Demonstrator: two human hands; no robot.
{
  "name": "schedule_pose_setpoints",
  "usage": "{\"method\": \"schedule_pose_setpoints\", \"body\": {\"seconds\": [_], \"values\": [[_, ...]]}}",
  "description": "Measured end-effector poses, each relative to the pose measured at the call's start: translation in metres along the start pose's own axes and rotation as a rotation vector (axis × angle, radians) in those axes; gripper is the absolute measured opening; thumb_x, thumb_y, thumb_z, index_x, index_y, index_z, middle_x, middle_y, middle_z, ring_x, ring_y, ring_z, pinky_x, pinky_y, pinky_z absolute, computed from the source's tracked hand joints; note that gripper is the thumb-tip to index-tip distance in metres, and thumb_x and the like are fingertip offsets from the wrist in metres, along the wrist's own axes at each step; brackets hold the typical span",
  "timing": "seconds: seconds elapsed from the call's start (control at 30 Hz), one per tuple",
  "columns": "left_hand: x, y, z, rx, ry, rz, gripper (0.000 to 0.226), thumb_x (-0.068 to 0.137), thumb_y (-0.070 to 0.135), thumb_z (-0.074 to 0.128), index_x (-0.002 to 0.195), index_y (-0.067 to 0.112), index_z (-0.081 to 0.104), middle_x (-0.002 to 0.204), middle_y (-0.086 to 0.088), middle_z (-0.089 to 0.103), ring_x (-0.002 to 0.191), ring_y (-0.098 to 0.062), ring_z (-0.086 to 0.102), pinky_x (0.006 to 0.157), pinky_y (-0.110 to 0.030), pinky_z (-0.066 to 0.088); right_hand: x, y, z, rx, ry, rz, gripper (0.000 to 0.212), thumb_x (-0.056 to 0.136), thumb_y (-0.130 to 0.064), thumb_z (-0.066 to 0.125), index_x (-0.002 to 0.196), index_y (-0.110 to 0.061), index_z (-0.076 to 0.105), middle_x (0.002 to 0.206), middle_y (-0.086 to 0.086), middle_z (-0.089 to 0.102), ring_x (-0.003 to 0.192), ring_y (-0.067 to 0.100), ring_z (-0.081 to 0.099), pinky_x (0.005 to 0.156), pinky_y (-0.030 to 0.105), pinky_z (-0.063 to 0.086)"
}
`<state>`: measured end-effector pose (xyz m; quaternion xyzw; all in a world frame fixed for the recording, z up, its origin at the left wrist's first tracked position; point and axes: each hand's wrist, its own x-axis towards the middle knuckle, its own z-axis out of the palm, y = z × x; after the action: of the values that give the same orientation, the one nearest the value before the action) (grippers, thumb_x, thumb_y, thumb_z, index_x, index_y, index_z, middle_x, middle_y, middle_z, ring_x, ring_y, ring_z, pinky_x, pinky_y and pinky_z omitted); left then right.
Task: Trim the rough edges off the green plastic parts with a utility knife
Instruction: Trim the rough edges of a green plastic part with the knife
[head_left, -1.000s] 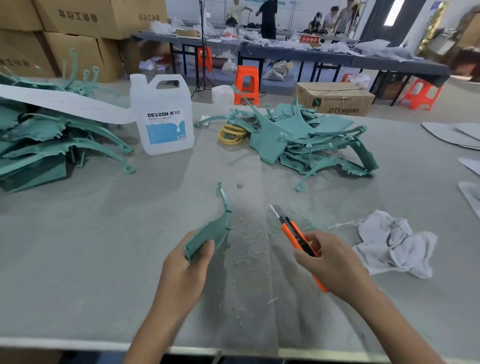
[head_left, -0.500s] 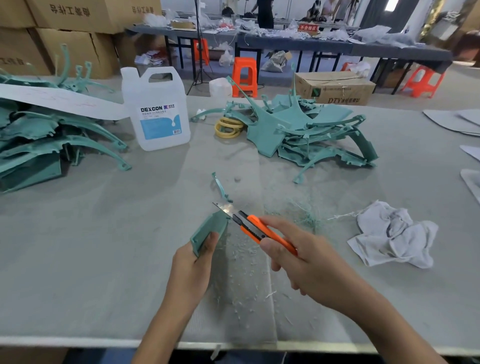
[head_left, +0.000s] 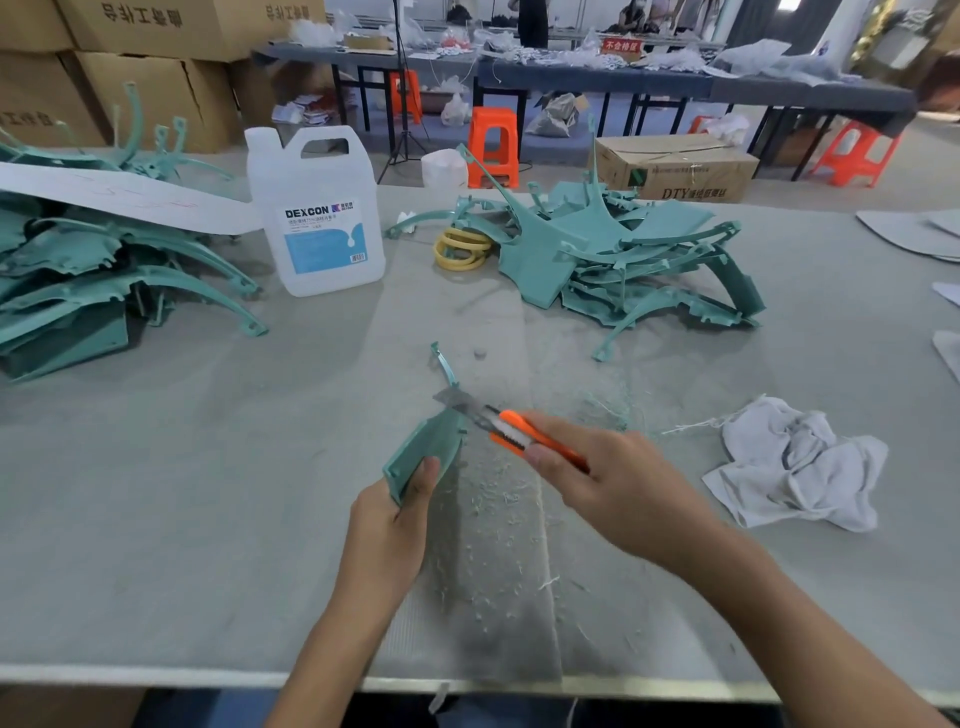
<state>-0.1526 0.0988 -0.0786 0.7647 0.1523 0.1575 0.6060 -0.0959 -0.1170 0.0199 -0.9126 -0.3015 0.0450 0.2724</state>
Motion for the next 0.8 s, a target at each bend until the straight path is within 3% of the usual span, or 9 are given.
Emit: {"method": "schedule_pose_setpoints", "body": {"seconds": [0.07,0.17,0.27,0.33,0.47,0.53,0.63,0.7,0.8], "values": [[0.002,0.001,-0.001,-0.006,0.001,0.008,0.023,0.081,0.076,0.047,0.089,0.066,0.066,0.075,0.013,0.070,0.062,-0.002,0.057,0.060,-0.021,0.048,0.013,0.004,-0.006,-0.070,0.010,0.012,0.038,0.104,-0.049,0.046,0.142,-0.052,0.044,0.066,-0.009,0.062,0.058,0.007,0.059,0.054,0.023,0.048],[0.002,0.004,-0.002,0.003,0.011,0.010,0.025,0.091,0.066,0.053,0.096,0.048,0.069,0.076,0.025,0.071,0.068,0.003,0.062,0.061,-0.016,0.048,0.036,0.011,-0.016,-0.266,0.032,-0.026,0.028,0.106,-0.044,0.042,0.134,-0.042,0.048,0.063,-0.009,0.057,0.049,0.006,0.054,0.046,0.022,0.043],[-0.001,0.006,-0.003,-0.016,-0.019,0.026,0.021,0.091,0.059,0.053,0.101,0.046,0.066,0.076,0.026,0.070,0.067,0.006,0.062,0.061,-0.011,0.047,0.048,0.023,-0.029,-0.432,-0.018,0.068,0.026,0.108,-0.039,0.038,0.121,-0.031,0.058,0.076,-0.005,0.060,0.064,0.014,0.057,0.057,0.032,0.046],[-0.001,0.006,-0.003,-0.029,-0.009,0.019,0.020,0.091,0.060,0.055,0.095,0.045,0.067,0.073,0.026,0.069,0.065,0.007,0.060,0.060,-0.012,0.045,0.045,0.023,-0.031,-0.368,-0.002,0.043,0.026,0.107,-0.041,0.040,0.127,-0.036,0.056,0.078,-0.007,0.062,0.065,0.013,0.057,0.060,0.033,0.048],[-0.001,0.003,-0.002,-0.024,0.009,-0.013,0.034,0.088,0.058,0.052,0.084,0.028,0.068,0.054,0.021,0.058,0.050,0.004,0.049,0.049,-0.015,0.039,0.022,-0.001,-0.019,-0.022,0.065,-0.074,0.034,0.103,-0.051,0.046,0.133,-0.064,0.038,0.076,-0.013,0.066,0.062,0.009,0.062,0.052,0.026,0.047],[0.000,0.000,-0.003,-0.021,0.012,0.008,0.035,0.089,0.057,0.051,0.079,0.027,0.066,0.051,0.014,0.053,0.047,-0.001,0.042,0.046,-0.018,0.035,0.014,-0.009,-0.014,0.027,0.018,-0.106,0.032,0.101,-0.054,0.047,0.130,-0.067,0.037,0.080,-0.017,0.067,0.064,0.006,0.064,0.055,0.025,0.050],[0.001,-0.003,-0.002,-0.017,-0.011,0.012,0.038,0.089,0.059,0.051,0.077,0.026,0.065,0.049,0.010,0.048,0.046,-0.004,0.039,0.045,-0.020,0.032,0.014,-0.009,-0.011,-0.009,-0.037,-0.109,0.033,0.102,-0.054,0.047,0.130,-0.067,0.038,0.075,-0.011,0.067,0.063,0.006,0.064,0.055,0.025,0.051],[0.001,-0.001,-0.002,-0.017,-0.028,0.007,0.030,0.090,0.058,0.051,0.088,0.034,0.068,0.052,0.017,0.056,0.048,0.000,0.044,0.047,-0.015,0.035,0.024,0.000,-0.012,-0.104,-0.007,-0.075,0.034,0.104,-0.049,0.046,0.137,-0.057,0.043,0.068,-0.007,0.064,0.058,0.007,0.061,0.050,0.023,0.047],[-0.001,0.003,-0.003,-0.042,-0.024,0.022,0.025,0.087,0.061,0.051,0.098,0.046,0.067,0.066,0.024,0.066,0.059,0.004,0.056,0.056,-0.012,0.043,0.039,0.016,-0.017,-0.305,-0.011,0.042,0.025,0.107,-0.040,0.042,0.129,-0.037,0.055,0.074,-0.006,0.062,0.063,0.015,0.059,0.061,0.038,0.051]]}}
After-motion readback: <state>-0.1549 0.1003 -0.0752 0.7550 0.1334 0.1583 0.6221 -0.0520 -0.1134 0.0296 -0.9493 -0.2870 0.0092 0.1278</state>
